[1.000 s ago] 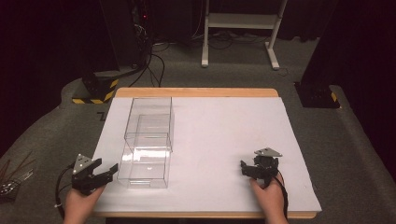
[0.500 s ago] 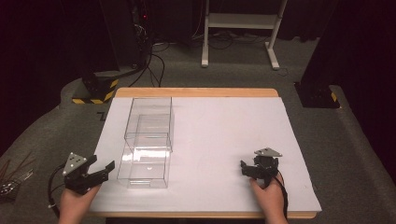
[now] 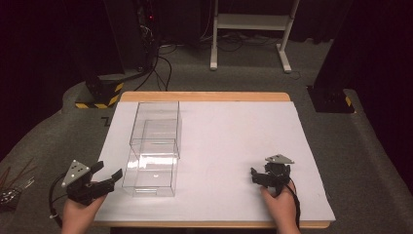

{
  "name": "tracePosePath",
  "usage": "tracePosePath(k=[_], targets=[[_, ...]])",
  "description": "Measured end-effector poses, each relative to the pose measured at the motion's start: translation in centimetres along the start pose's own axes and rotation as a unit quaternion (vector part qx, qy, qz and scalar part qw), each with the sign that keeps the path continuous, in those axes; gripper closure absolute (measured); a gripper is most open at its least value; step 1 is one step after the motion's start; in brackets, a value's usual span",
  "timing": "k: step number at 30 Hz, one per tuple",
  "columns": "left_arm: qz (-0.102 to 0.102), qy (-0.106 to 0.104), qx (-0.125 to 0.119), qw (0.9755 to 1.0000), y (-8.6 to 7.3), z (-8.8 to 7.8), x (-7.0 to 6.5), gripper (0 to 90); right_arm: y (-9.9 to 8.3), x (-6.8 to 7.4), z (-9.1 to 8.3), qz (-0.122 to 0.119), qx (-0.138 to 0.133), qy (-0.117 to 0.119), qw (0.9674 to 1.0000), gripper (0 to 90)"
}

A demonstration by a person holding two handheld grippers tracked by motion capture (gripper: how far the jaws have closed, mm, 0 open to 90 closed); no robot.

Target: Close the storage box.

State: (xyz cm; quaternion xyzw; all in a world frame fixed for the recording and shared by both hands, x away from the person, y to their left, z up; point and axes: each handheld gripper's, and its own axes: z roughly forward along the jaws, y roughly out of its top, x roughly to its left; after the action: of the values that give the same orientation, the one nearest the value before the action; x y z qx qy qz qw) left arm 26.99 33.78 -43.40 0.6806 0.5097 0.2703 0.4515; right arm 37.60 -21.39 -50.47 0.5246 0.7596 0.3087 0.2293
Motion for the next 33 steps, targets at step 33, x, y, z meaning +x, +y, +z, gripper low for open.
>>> tracePosePath(k=[33], targets=[[0.012,-0.032,0.002,0.9994,-2.0,-1.4,-2.5,17.9,0.0,0.0,0.0,-0.002,-0.001,-0.001,1.0,12.4]])
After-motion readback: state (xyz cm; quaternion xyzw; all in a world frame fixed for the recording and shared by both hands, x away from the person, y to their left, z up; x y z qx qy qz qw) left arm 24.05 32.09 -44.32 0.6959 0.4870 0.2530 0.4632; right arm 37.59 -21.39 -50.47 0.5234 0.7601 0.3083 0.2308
